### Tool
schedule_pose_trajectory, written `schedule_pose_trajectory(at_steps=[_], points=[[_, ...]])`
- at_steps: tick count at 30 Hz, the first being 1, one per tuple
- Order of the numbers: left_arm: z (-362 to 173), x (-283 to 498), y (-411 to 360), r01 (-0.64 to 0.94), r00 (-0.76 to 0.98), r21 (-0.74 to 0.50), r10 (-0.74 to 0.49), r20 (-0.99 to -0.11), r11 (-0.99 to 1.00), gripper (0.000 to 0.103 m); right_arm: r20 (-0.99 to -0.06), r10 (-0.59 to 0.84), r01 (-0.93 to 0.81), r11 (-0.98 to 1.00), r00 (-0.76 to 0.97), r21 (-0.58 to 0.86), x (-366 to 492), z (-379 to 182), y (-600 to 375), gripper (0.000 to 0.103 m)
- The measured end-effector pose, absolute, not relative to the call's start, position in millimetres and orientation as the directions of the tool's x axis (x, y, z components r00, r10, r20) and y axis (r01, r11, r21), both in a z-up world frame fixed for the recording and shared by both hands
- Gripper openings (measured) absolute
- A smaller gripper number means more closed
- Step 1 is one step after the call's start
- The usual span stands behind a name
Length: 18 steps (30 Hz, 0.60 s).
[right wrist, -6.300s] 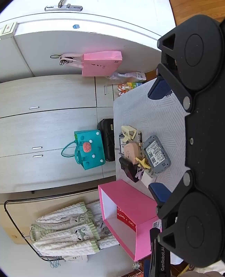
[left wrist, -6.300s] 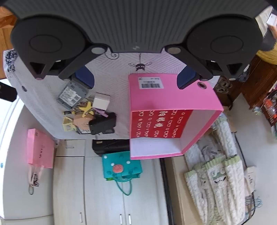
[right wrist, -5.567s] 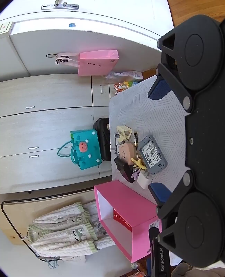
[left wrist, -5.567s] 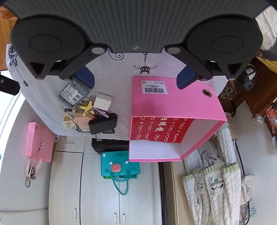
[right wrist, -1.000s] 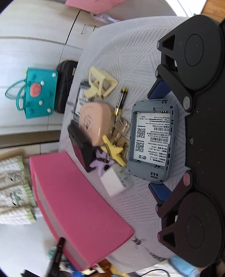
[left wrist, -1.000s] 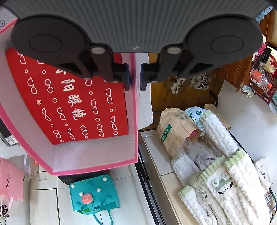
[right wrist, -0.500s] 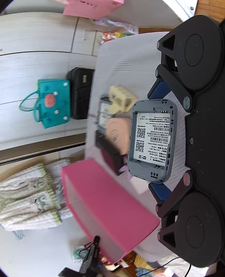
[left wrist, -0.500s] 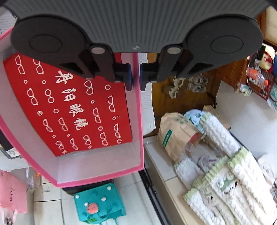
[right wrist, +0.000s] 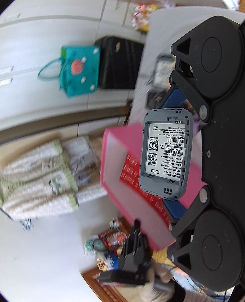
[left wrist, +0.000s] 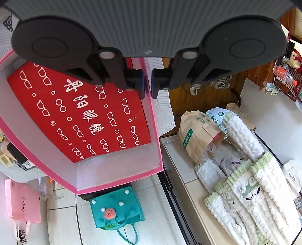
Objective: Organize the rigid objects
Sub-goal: 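Carry the grey router into the pink box and release it with the right gripper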
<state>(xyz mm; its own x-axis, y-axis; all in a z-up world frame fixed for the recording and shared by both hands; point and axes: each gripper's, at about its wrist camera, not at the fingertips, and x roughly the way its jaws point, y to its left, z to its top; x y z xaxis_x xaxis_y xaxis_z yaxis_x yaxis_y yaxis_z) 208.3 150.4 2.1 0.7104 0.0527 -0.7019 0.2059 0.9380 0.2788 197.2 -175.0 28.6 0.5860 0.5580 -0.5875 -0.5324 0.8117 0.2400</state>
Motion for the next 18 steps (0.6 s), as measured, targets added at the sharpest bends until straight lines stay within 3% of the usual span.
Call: schedule_pose_trajectory(at_steps=[5,11,14,18], points=[[1,204,159,0.221,0.728,0.234,-0.001,-0.686,0.947,0.005,-0.590,0.610,-0.605,0.759,0.529,0.242,217,55,-130,0.101],[-1,203,169,0.237,0.731,0.176,-0.055,-0.680,0.955,0.005,-0.679,0.597,-0.621,0.739,0.427,0.260,269,58,-54,0.101],[-2,205,176,0.239,0.723,0.136,-0.082,-0.686,0.961,0.005,-0.744,0.554,-0.566,0.772,0.375,0.289,306,42,-21,0.101],[-1,205,180,0.242,0.711,0.087,-0.116,-0.694,0.966,0.005,-0.787,0.562,-0.425,0.795,0.253,0.432,355,10,2,0.101]])
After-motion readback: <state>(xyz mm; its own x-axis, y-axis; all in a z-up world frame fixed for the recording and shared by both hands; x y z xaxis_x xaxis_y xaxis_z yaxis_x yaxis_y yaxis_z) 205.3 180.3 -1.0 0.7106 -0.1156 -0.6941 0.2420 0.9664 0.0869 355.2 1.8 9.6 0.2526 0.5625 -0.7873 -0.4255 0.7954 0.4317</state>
